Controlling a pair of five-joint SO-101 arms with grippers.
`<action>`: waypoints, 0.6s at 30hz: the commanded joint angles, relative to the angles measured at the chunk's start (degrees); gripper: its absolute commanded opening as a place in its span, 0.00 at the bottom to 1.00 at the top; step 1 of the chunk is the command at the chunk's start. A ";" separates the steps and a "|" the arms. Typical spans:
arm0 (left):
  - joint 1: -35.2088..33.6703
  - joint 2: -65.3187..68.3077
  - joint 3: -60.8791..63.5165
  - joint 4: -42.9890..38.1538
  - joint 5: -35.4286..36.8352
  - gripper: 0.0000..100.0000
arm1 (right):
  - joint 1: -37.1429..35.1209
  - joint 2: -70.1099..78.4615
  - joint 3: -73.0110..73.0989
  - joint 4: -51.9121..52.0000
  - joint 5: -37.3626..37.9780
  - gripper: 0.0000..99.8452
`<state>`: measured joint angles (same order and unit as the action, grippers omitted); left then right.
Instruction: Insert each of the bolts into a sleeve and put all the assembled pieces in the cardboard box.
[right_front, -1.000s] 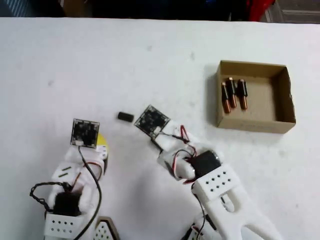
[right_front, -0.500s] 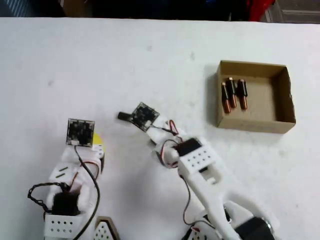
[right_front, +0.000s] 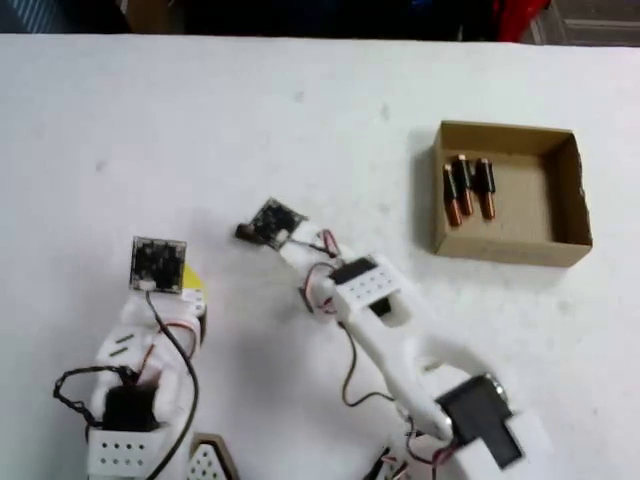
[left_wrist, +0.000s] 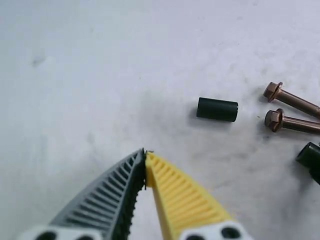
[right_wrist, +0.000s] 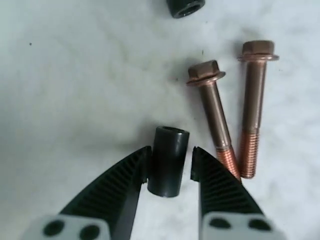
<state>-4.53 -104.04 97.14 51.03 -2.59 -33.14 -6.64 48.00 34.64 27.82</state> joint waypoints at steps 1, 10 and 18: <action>-0.40 -0.57 -0.53 -1.23 -0.35 0.02 | 0.40 2.86 -4.66 -0.92 0.62 0.11; -0.40 -0.57 -0.44 -1.23 -0.35 0.02 | 0.48 7.52 -6.42 -0.92 0.62 0.11; -0.40 -0.57 -0.35 -1.32 -0.44 0.02 | 2.95 8.22 -6.77 1.01 0.62 0.02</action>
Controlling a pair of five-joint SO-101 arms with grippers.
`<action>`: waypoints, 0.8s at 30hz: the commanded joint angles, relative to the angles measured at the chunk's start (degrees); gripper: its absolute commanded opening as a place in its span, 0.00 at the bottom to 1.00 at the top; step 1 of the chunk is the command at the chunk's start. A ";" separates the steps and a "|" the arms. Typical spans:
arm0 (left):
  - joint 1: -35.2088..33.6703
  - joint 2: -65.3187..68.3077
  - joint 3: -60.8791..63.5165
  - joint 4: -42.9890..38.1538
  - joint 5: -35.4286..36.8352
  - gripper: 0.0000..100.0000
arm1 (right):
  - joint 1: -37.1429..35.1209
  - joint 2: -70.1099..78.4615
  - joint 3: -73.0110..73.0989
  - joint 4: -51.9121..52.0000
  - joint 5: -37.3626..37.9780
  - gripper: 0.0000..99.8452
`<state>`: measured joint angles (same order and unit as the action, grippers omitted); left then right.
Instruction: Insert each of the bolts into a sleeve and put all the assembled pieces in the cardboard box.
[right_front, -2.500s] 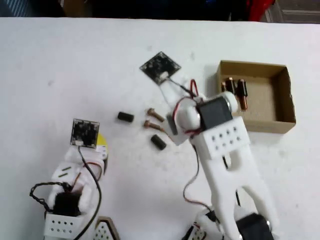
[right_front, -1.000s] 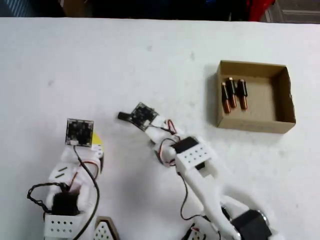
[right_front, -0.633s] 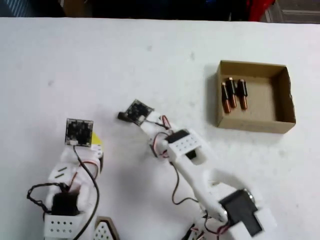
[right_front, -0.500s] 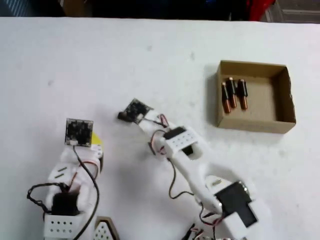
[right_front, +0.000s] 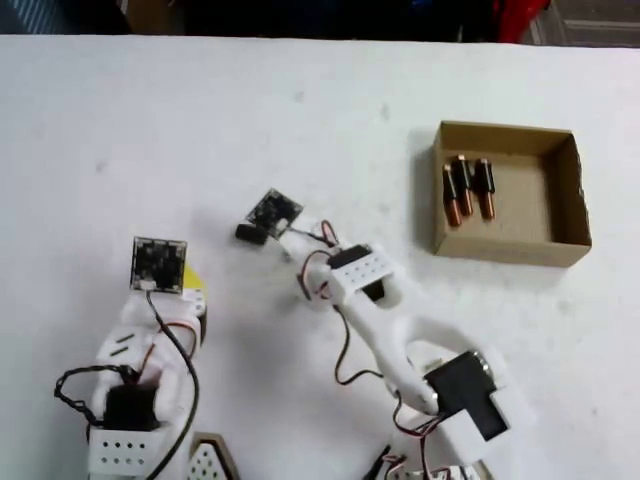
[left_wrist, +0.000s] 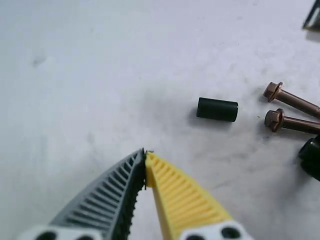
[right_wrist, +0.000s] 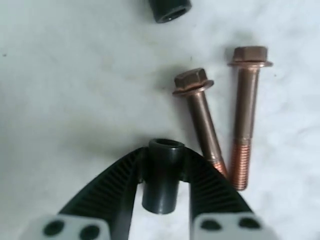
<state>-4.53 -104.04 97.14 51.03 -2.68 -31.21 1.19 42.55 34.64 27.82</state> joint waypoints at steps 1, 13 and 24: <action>-0.40 -0.57 -0.26 -1.67 -0.35 0.02 | 0.75 0.13 -1.32 1.89 0.62 0.04; -0.40 -0.57 -0.26 -1.85 -0.35 0.02 | -0.22 0.04 -1.32 6.64 3.08 0.17; -0.40 -0.57 -0.26 -1.85 -0.35 0.02 | 0.22 0.57 -1.05 7.96 5.36 0.15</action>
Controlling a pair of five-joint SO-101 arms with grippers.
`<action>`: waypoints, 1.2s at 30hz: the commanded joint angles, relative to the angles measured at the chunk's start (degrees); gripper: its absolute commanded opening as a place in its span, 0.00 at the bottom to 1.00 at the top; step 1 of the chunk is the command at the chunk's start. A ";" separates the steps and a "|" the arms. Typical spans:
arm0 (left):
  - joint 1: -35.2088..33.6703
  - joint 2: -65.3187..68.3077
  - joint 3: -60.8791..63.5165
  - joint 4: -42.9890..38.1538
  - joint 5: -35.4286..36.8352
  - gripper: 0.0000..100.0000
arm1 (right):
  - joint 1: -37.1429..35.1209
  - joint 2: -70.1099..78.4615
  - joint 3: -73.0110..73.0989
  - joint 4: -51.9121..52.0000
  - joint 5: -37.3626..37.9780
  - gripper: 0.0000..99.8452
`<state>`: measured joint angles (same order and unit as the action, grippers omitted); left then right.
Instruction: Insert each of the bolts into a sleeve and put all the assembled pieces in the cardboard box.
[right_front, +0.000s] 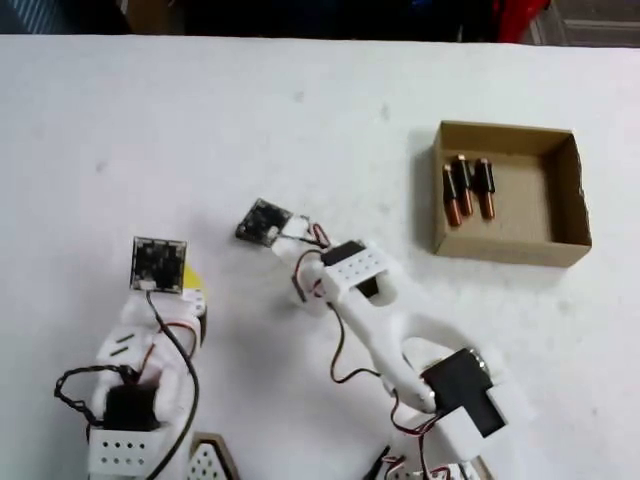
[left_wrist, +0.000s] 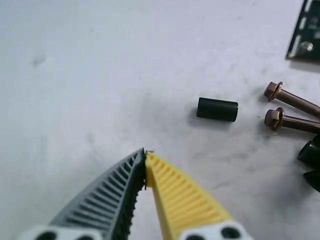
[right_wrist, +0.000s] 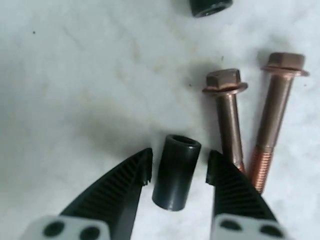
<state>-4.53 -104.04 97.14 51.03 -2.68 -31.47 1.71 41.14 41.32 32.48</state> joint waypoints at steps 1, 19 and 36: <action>-0.40 -0.57 -0.26 -1.85 -0.35 0.02 | 0.48 0.04 0.44 1.27 0.70 0.12; -0.40 -0.57 -0.18 -1.85 -0.35 0.02 | 0.04 -15.25 0.35 10.68 0.35 0.02; -0.40 -0.57 -0.18 -1.67 -0.35 0.02 | 0.66 -57.27 0.62 33.89 0.26 0.02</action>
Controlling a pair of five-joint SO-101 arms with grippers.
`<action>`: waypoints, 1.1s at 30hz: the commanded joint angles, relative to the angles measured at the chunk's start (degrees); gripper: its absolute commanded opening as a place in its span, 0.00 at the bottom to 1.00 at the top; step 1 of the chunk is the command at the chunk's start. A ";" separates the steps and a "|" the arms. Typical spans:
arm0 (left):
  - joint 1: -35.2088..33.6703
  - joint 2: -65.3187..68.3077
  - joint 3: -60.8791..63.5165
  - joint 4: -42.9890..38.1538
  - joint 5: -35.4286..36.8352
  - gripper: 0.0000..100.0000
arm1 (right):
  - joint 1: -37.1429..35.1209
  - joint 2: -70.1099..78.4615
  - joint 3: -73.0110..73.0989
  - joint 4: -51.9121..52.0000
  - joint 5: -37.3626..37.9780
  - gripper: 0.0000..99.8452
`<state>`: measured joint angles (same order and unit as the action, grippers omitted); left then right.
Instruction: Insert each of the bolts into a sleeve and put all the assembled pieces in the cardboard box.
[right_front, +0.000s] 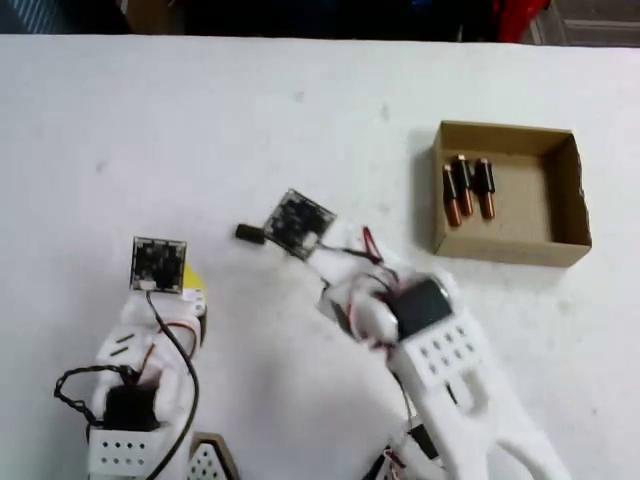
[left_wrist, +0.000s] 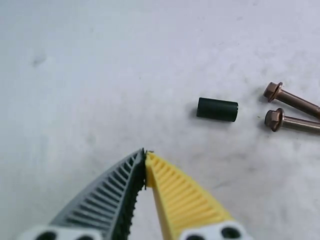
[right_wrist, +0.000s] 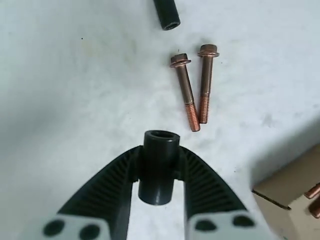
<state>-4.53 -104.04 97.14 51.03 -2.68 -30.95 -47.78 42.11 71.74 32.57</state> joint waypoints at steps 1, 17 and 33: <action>-0.40 -0.57 -0.18 -1.67 -0.35 0.02 | 0.13 -10.24 -0.35 4.79 0.18 0.02; -0.04 -0.57 -0.26 -1.93 -0.35 0.02 | 11.38 -46.20 20.92 0.31 -0.62 0.02; 0.04 -0.57 -0.26 -1.05 -0.26 0.02 | 12.18 -48.04 35.08 -11.65 -9.14 0.02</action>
<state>-4.53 -104.04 97.14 51.03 -2.68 -19.25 -95.34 76.57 63.12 23.78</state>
